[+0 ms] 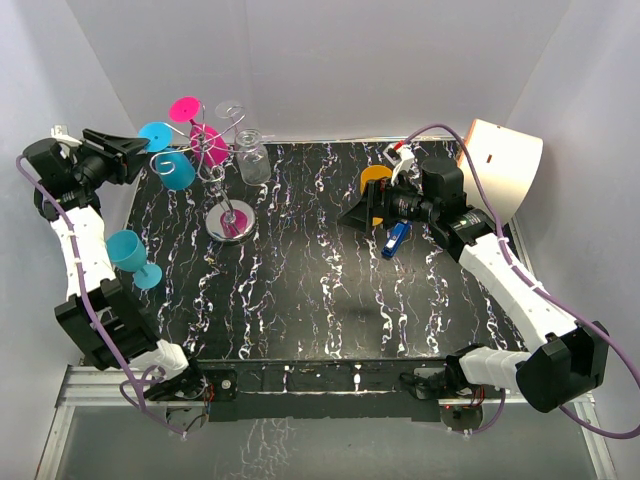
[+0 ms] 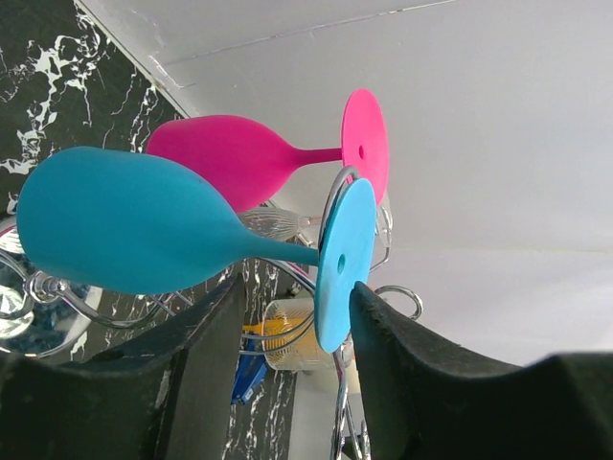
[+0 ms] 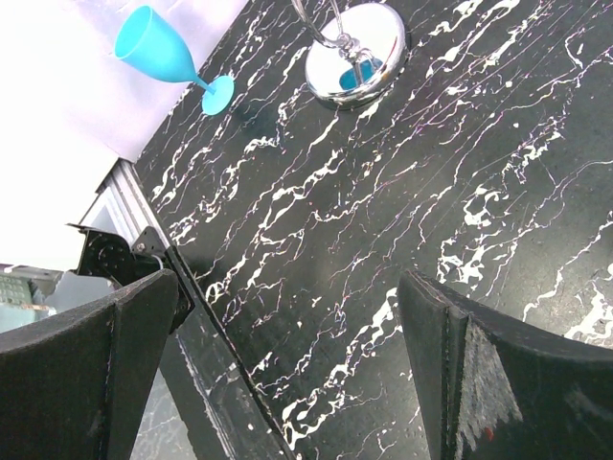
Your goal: Take the wine glass off the wine glass rack
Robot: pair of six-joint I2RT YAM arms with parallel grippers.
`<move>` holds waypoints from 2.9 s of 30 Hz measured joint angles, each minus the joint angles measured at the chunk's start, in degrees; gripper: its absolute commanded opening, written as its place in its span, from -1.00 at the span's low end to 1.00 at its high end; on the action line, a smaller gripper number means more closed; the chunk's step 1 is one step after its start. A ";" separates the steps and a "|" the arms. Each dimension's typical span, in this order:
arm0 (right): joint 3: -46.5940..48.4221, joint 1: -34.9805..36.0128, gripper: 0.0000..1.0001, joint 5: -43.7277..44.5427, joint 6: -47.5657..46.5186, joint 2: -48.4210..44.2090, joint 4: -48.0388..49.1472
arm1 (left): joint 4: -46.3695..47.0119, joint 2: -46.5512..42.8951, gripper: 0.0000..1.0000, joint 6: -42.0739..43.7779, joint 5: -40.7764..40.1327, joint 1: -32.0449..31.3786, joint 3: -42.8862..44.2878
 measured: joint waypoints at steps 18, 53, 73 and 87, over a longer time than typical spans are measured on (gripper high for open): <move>0.00 0.00 0.97 0.31 1.18 -0.02 0.31 | 8.26 0.15 -0.96 -7.67 2.91 0.00 -1.18; 2.10 -0.02 0.97 8.83 1.40 -2.84 -1.33 | 4.70 4.90 -1.00 -10.10 -1.62 -0.98 7.58; 2.08 -0.02 0.97 8.74 2.71 -2.84 -1.20 | 2.43 1.16 -1.00 -6.71 2.75 -3.80 6.54; 2.08 -0.02 0.97 8.72 2.62 -3.41 -1.38 | -10.47 -7.78 -1.00 1.20 -2.36 -0.37 4.79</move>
